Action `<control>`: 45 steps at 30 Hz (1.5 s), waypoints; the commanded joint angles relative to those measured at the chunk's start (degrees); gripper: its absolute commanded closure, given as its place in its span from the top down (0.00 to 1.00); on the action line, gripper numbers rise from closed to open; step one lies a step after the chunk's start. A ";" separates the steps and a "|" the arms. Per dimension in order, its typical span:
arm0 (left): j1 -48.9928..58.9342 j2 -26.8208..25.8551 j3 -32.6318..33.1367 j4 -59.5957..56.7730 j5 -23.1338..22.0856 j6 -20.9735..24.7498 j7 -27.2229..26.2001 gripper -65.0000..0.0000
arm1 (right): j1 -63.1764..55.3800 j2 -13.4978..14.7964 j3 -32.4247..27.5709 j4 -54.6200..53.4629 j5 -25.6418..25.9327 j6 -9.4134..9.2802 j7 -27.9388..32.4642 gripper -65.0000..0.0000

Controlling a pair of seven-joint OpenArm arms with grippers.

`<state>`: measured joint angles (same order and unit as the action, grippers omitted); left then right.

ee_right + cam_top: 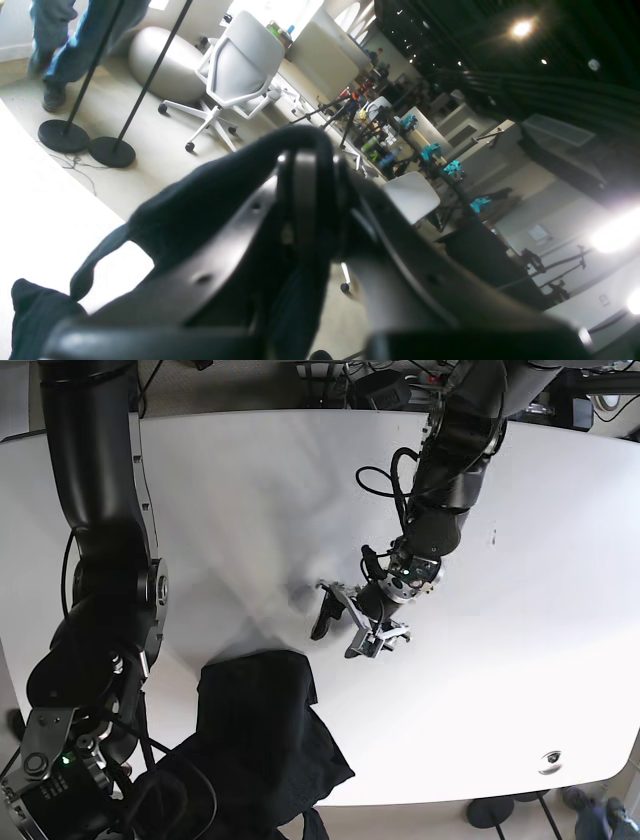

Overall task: Fold the T-shirt properly
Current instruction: 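Grasp the hanging black shirt with the left gripper below the right gripper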

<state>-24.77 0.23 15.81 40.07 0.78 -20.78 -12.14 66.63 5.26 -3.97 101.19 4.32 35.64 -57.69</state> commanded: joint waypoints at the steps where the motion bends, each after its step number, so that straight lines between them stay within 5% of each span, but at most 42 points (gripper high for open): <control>1: -3.84 1.75 3.48 -5.57 -0.91 3.15 -6.80 0.59 | 2.86 0.06 0.23 0.48 -0.23 -0.43 1.74 0.03; 4: -7.71 4.30 6.74 -14.01 -1.26 5.43 -12.25 0.59 | 2.86 -0.03 0.23 0.48 -0.23 -0.52 1.65 0.03; 10: -11.23 8.77 7.09 -19.55 -1.17 5.61 -12.87 0.59 | 2.78 -0.29 0.23 0.48 -0.23 -0.69 1.38 0.03; 15: -13.16 8.77 7.18 -19.99 -1.26 13.87 -12.87 0.59 | 3.13 -2.58 1.46 0.92 -0.14 -0.60 1.21 0.03; 19: -6.57 7.81 6.74 -7.68 -1.35 13.87 -12.61 0.59 | 5.50 -3.45 3.84 0.66 0.03 -0.52 1.21 0.03; 23: 2.31 -0.27 4.10 9.82 -1.35 13.87 -7.59 0.59 | 6.73 -6.80 3.48 0.40 6.01 -1.04 1.21 0.03; 31: 22.71 -11.09 -7.33 37.24 -1.35 13.70 -3.73 0.59 | 8.17 -14.26 3.75 1.01 7.68 -1.04 -1.69 0.03; 36: 27.81 -12.32 -7.24 40.23 -1.35 13.70 -3.73 0.59 | 8.17 -14.26 3.84 0.48 11.99 -3.15 -1.61 0.03; 45: 22.45 -8.71 -2.49 30.74 -1.35 13.70 -3.73 0.59 | 7.17 -14.26 3.84 0.48 11.82 -3.07 -1.61 0.03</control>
<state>-1.74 -8.23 13.37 69.95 -0.12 -7.29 -14.50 71.42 -8.91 -0.27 101.43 15.92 33.04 -61.12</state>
